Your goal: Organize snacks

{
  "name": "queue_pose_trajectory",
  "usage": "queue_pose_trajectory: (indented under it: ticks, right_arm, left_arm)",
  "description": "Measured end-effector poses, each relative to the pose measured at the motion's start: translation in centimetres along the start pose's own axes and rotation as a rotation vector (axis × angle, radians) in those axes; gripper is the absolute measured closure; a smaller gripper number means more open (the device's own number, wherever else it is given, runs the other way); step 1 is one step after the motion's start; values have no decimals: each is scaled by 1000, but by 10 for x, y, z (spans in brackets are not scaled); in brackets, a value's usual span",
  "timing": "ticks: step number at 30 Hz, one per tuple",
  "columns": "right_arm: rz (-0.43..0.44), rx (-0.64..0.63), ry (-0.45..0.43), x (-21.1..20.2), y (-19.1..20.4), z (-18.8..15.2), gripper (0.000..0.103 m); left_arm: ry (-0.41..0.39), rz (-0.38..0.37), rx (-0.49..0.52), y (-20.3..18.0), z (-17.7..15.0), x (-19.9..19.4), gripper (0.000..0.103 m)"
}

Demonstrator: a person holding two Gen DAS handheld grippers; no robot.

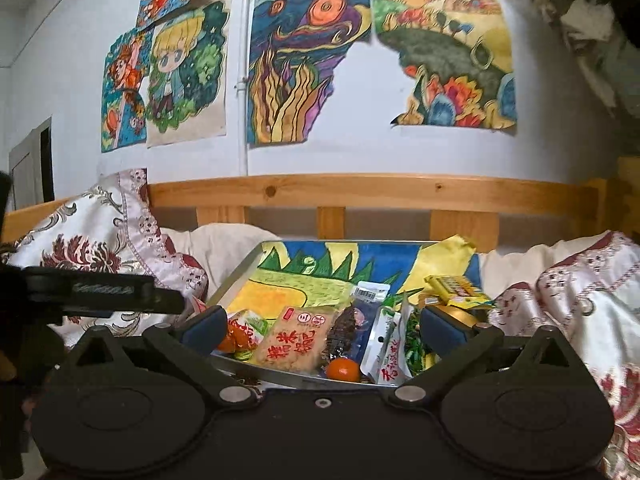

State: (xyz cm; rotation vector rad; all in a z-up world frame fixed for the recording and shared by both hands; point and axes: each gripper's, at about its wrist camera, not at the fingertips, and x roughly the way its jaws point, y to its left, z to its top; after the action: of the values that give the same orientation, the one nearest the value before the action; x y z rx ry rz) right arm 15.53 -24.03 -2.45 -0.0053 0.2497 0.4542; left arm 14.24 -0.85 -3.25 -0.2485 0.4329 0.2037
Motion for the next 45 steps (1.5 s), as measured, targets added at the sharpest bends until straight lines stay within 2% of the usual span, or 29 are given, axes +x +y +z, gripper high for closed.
queue_pose_trajectory:
  ticks: [9,21,34,45]
  right_arm:
    - [-21,16,-21,-44,11,-3,1]
    - [-44,49,-26,-92,28,-12,1]
    - [-87,78,16,-118,37,-30,1]
    - [-102,94,57,-120,36,-40,1]
  left_arm:
    - [-28,10,-9,12,-12,-50,1]
    - [-23,9,14,30,-31,-90,1]
    - [18,-26,74,37,-53,-107,1]
    - [25,-63,114,33,-65,-113,1]
